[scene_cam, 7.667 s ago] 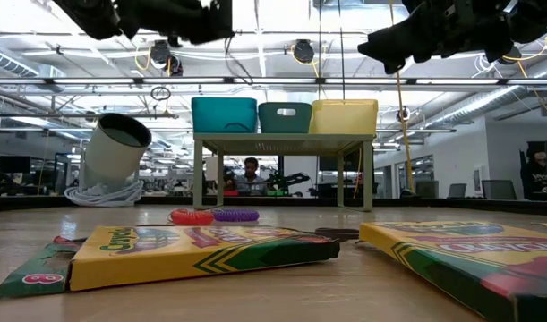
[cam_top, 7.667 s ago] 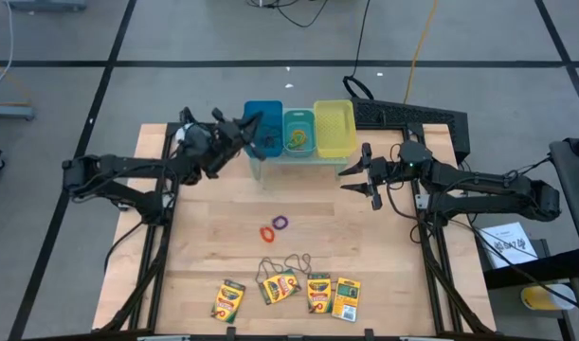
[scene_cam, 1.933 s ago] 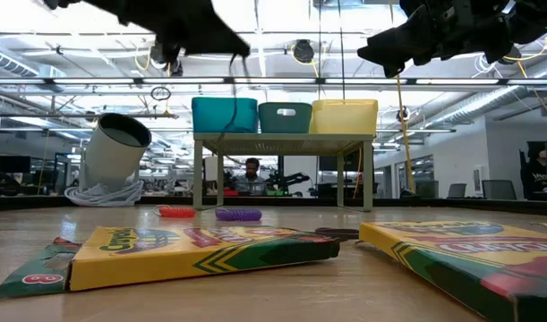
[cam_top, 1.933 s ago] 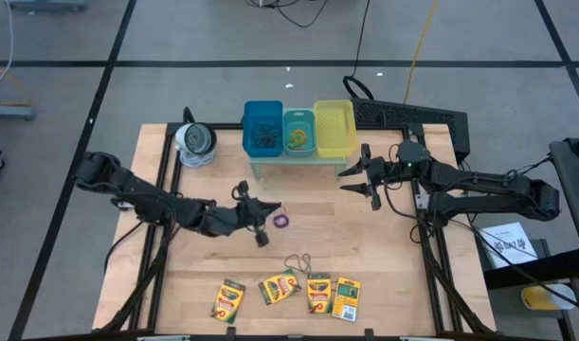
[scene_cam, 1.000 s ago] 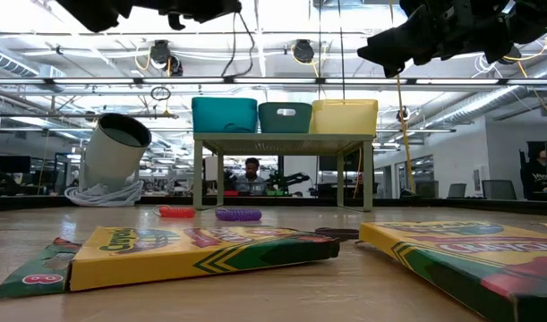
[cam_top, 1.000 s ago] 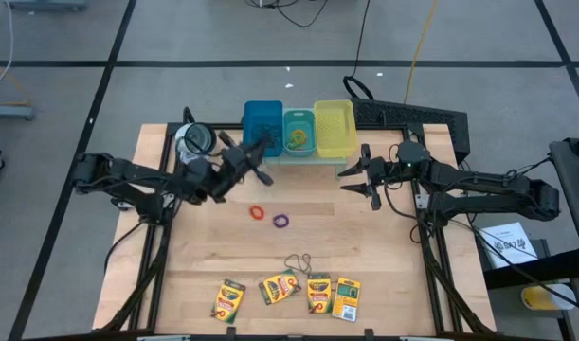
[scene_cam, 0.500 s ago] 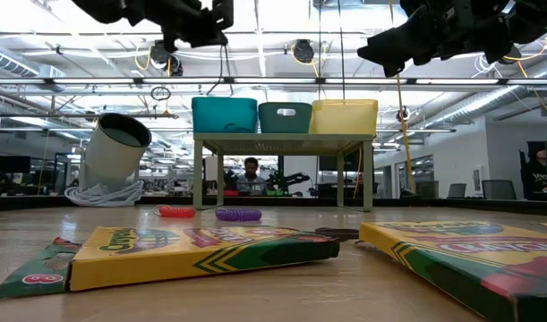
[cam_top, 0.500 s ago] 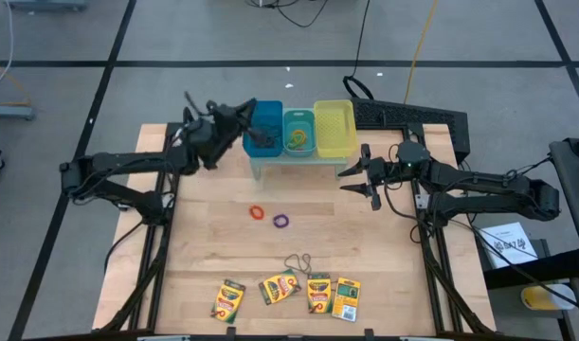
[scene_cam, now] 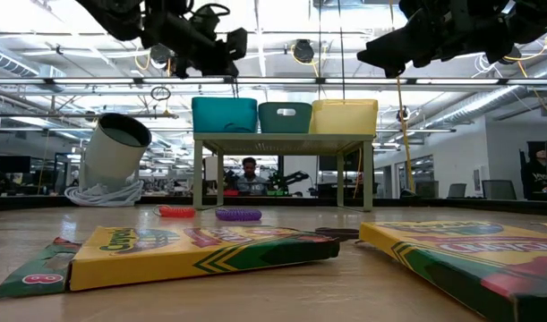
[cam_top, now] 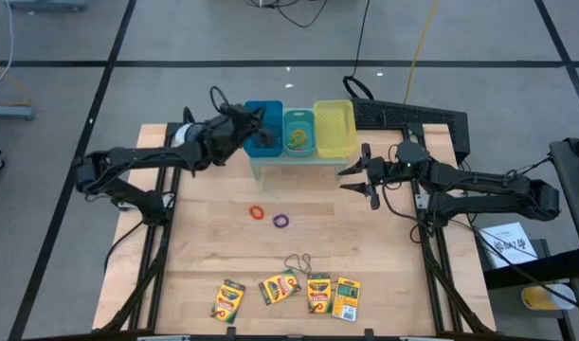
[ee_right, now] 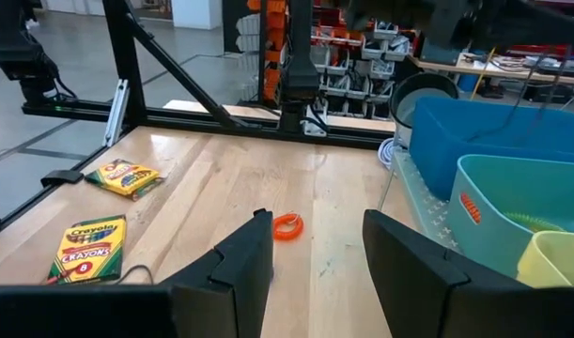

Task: Pick & Place Office Desk Supplies
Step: Put the purple rubber band into the blue bin on the shelf, then put the orange spring keychain into the green bin on the shelf

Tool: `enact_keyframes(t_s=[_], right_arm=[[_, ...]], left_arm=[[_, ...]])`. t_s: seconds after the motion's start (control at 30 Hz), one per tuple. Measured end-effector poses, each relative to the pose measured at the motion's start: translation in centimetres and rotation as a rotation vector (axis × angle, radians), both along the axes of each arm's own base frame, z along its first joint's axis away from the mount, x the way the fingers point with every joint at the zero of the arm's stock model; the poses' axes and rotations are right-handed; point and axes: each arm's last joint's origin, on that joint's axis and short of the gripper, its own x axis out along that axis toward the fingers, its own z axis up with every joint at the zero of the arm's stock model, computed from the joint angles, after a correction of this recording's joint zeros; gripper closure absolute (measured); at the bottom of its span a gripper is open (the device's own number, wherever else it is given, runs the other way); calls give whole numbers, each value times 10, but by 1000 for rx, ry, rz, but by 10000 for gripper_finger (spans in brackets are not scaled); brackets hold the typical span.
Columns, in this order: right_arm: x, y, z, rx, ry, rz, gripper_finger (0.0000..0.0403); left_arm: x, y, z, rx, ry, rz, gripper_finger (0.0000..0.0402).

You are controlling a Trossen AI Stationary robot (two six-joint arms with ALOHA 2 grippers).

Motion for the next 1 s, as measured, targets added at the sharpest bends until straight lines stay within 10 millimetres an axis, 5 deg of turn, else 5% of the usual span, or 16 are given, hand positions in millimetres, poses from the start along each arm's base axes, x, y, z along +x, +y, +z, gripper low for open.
enact_keyframes(t_s=[1.0], right_arm=[[0, 0, 0, 2, 1, 0, 248]], left_arm=[[4, -3, -19, -212, -26, -53, 334]])
